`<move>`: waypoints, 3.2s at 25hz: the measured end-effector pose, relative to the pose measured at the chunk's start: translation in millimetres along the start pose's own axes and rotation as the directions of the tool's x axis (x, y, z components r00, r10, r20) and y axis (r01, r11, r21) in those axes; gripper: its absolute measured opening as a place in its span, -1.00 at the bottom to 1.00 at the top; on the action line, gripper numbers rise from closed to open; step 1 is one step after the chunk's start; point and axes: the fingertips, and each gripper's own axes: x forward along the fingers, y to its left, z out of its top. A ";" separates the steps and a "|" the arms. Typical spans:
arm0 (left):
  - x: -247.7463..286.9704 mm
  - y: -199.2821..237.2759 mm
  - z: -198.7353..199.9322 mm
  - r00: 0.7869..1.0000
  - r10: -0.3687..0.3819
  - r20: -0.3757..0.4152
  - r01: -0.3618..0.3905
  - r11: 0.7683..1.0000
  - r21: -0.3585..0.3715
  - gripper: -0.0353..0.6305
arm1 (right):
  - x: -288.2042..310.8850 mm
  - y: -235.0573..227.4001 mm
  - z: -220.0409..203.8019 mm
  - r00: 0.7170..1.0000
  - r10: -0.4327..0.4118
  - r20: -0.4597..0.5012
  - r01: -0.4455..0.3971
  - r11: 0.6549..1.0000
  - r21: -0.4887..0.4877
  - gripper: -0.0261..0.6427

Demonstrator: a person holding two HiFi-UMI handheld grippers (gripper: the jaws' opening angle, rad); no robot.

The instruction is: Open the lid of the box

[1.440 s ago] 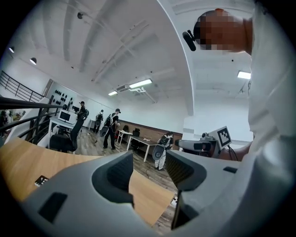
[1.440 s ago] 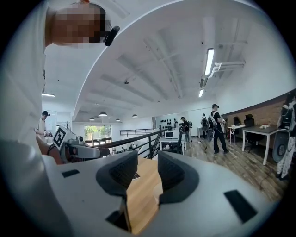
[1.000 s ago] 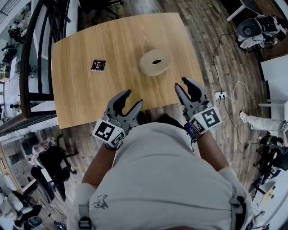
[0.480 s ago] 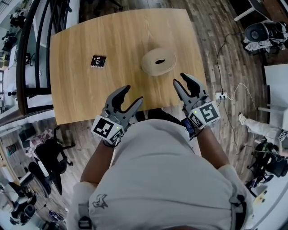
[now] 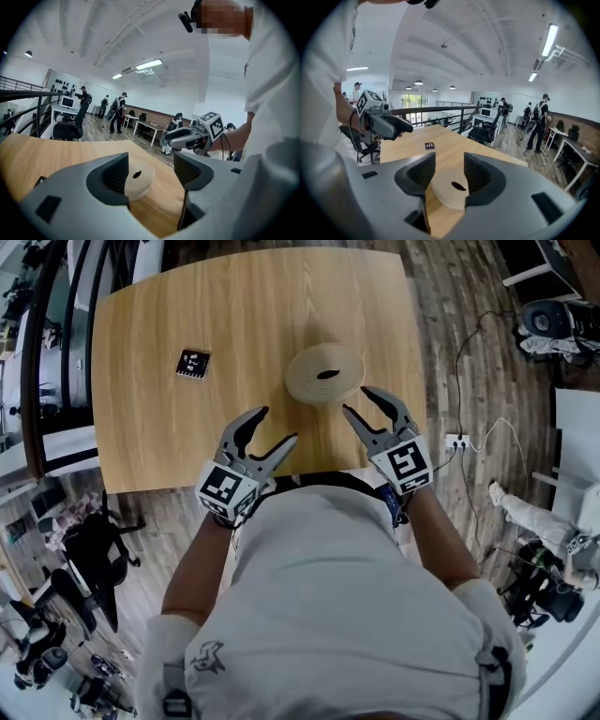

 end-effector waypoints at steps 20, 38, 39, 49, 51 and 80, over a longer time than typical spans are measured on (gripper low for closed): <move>90.8 79.3 -165.4 0.917 -0.055 -0.396 0.092 0.993 0.074 0.09 | 115.7 -24.7 -135.2 0.925 0.064 -0.375 -0.253 0.840 -0.480 -0.27; 131.1 96.4 -191.5 0.909 -0.155 -0.386 0.196 0.978 0.069 0.09 | 164.3 -16.5 -143.4 0.948 0.014 -0.317 -0.253 0.635 -0.730 -0.34; 132.1 95.7 -191.9 0.910 -0.157 -0.385 0.198 0.978 0.068 0.09 | 163.6 -15.8 -144.1 0.951 0.014 -0.310 -0.249 0.630 -0.736 -0.36; 142.7 91.8 -199.6 0.894 -0.155 -0.420 0.228 0.965 0.128 0.04 | 162.3 -9.2 -148.9 0.960 0.014 -0.279 -0.233 0.589 -0.774 -0.57; 142.4 91.6 -199.4 0.896 -0.154 -0.416 0.225 0.966 0.127 0.03 | 161.5 -7.8 -150.2 0.962 0.016 -0.273 -0.230 0.585 -0.778 -0.62; 123.1 88.4 -177.1 0.924 -0.114 -0.364 0.150 0.986 0.074 0.03 | 128.8 -12.7 -102.4 0.992 -0.014 -0.128 -0.078 0.724 -0.686 -0.81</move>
